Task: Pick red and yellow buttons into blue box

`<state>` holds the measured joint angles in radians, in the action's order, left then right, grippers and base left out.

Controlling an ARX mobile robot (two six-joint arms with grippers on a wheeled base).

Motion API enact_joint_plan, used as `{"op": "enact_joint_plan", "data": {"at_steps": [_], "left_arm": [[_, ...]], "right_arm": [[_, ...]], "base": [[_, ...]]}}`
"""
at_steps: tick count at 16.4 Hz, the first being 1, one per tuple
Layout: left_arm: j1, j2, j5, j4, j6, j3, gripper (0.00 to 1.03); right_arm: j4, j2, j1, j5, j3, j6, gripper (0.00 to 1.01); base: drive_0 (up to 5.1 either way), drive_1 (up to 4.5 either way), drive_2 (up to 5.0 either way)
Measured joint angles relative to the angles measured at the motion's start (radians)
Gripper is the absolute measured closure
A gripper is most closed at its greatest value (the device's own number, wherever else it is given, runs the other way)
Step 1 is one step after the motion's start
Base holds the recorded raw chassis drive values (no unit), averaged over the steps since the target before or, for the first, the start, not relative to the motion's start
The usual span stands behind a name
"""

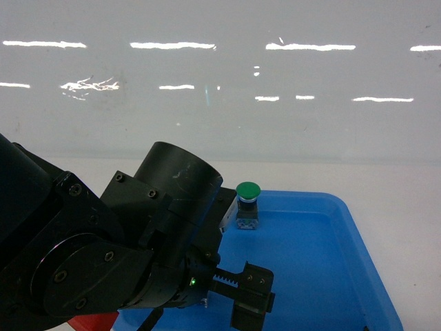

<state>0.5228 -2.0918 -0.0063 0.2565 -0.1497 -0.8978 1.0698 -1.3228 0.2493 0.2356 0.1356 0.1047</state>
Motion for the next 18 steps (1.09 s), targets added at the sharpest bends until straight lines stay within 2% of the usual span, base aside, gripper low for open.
{"op": "enact_joint_plan", "data": {"at_steps": [2,5,8,9,12,18], "left_arm": [[-0.002,-0.007,-0.011,0.011,0.006,0.0,0.07],[-0.013,-0.034,-0.046,0.029,0.019,0.003,0.45],[-0.027,-0.034,-0.055,0.066,0.023,0.022,0.72],[-0.031,-0.032,-0.051,0.069,0.023,0.026,0.76],[-0.047,0.011,-0.058,0.111,0.035,0.074,0.77],[-0.116,0.203,-0.036,0.177,0.101,0.169,0.77]], "right_arm": [[0.0,0.0,0.0,0.0,0.0,0.0,0.75],[0.0,0.0,0.0,0.0,0.0,0.0,0.75],[0.0,0.0,0.0,0.0,0.0,0.0,0.75],[0.0,0.0,0.0,0.0,0.0,0.0,0.75],[0.0,0.0,0.0,0.0,0.0,0.0,0.75],[0.0,0.0,0.0,0.0,0.0,0.0,0.75]], "base": [[0.0,0.0,0.0],[0.0,0.0,0.0],[0.0,0.0,0.0],[0.0,0.0,0.0],[0.0,0.0,0.0],[0.0,0.0,0.0]]}}
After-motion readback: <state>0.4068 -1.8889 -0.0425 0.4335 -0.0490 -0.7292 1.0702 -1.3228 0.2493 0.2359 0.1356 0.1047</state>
